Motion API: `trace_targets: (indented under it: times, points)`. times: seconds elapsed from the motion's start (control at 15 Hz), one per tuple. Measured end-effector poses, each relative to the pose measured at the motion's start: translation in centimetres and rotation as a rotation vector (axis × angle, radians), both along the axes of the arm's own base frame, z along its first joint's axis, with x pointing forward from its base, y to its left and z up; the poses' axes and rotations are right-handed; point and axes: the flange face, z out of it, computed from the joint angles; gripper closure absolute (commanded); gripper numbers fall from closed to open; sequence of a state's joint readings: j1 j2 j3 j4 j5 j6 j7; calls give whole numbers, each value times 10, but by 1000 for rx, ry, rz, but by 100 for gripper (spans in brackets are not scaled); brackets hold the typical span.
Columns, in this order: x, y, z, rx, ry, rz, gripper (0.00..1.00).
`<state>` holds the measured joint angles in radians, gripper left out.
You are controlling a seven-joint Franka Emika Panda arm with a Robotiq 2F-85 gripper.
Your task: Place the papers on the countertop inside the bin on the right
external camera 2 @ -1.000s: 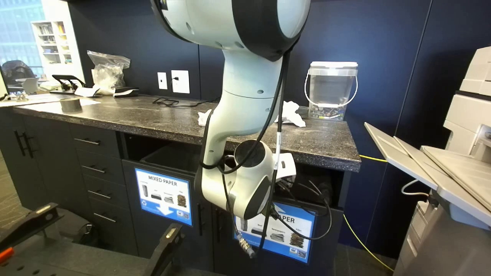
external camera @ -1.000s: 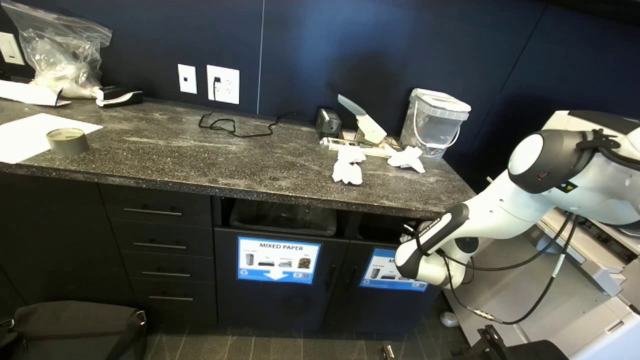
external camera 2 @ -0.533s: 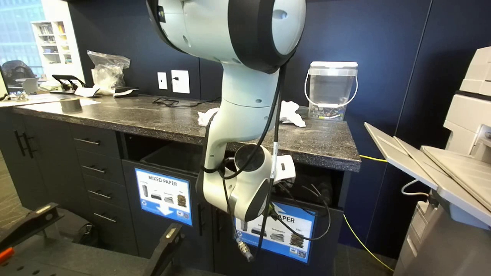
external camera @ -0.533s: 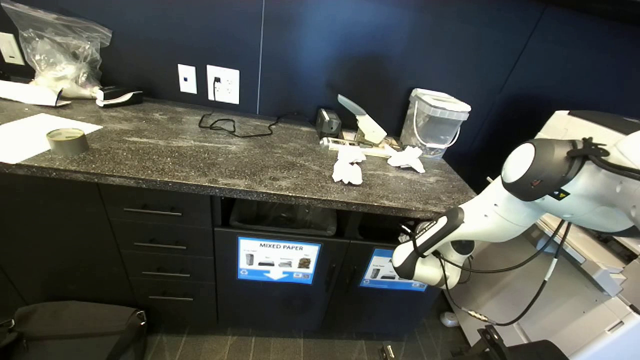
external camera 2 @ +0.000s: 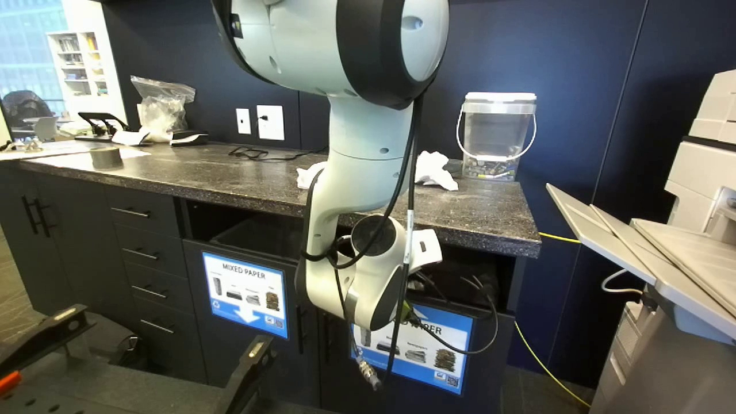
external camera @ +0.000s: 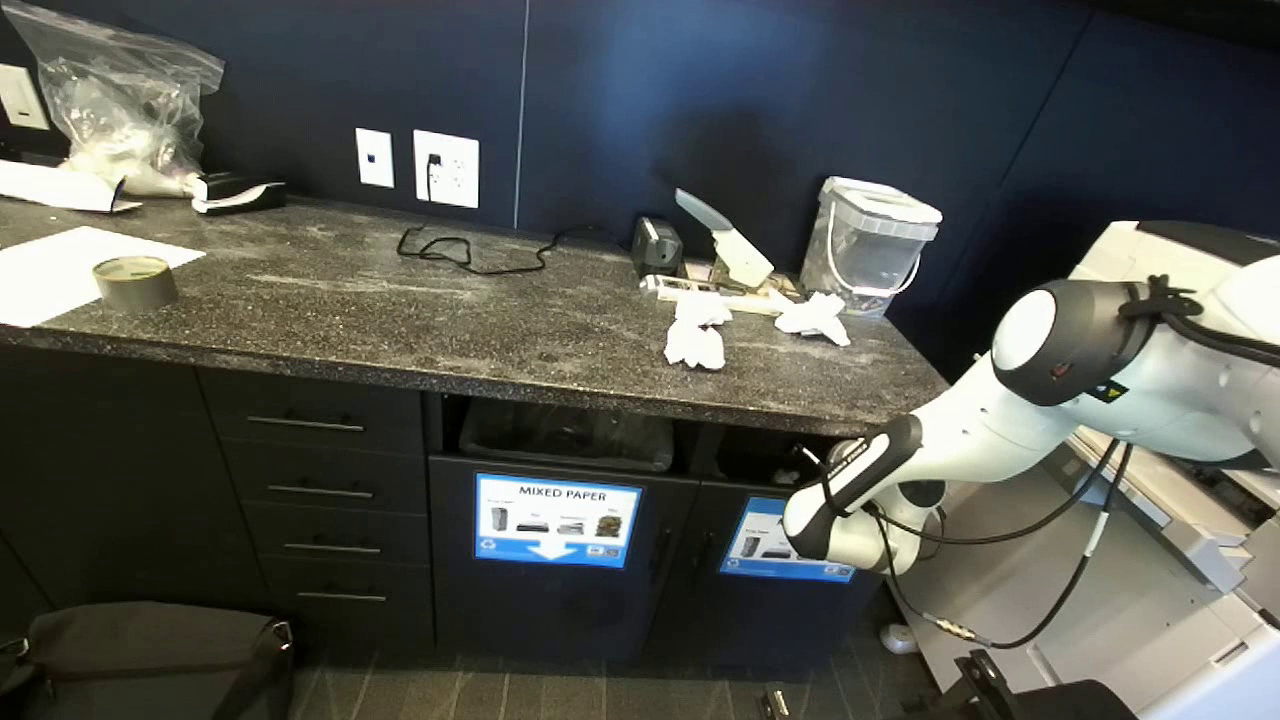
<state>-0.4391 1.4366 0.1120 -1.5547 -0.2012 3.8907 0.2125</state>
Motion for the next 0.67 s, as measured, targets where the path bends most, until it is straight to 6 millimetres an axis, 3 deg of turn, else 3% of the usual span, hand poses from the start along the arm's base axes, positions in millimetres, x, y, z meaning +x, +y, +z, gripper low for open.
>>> trace_targets:
  times: [0.4, 0.67]
  points:
    - [-5, -5, -2, -103, 29, 67, 0]
    - [-10, -13, 8, -181, 54, 114, 0]
